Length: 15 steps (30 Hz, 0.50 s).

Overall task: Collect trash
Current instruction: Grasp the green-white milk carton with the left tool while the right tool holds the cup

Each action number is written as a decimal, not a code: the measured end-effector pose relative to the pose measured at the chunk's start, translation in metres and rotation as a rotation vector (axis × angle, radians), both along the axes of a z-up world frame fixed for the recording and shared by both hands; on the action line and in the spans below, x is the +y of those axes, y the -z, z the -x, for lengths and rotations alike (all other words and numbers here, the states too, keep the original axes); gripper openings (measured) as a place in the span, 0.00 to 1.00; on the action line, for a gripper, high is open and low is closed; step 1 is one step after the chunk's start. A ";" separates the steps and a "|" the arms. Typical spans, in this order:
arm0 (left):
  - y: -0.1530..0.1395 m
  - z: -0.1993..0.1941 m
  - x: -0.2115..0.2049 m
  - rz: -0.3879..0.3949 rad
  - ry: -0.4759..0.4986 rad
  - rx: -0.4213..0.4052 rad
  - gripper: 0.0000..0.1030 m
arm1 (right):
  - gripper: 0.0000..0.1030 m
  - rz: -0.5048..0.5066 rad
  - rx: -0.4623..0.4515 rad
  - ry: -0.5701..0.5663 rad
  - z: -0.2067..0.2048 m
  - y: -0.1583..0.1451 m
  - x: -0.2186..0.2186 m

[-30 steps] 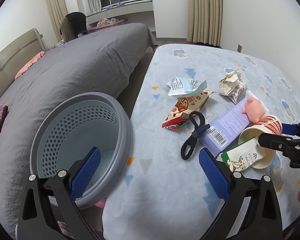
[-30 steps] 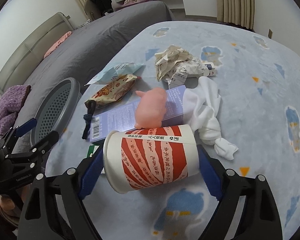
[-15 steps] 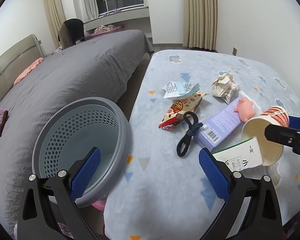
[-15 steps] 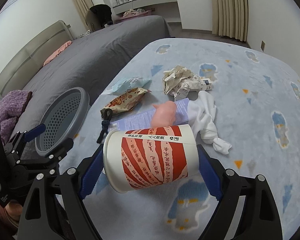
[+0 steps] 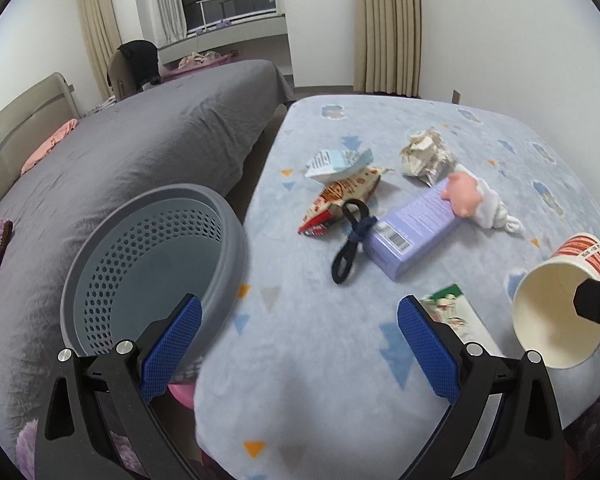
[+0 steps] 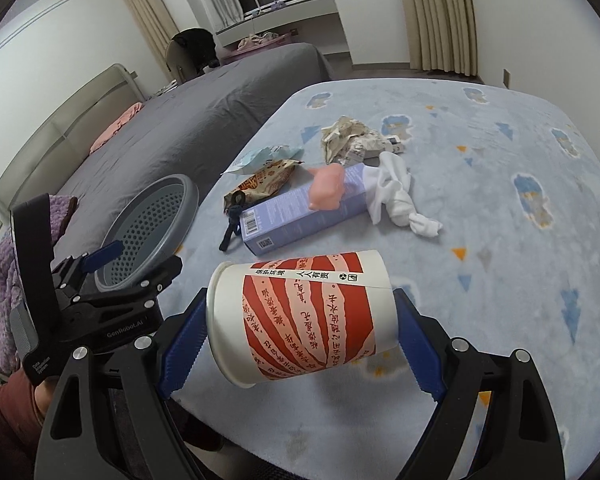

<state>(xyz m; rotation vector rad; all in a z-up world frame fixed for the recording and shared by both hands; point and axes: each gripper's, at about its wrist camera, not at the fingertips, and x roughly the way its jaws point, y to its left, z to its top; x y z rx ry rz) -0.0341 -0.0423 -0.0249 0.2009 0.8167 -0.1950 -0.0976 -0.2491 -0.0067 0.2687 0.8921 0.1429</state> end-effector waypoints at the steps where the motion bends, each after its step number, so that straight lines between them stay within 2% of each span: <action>1: 0.002 0.003 -0.003 0.004 0.004 0.011 0.94 | 0.82 0.011 -0.005 0.019 0.003 0.000 -0.002; 15: 0.022 0.020 -0.055 0.042 0.024 0.129 0.94 | 0.82 0.041 -0.053 0.176 0.022 -0.009 -0.046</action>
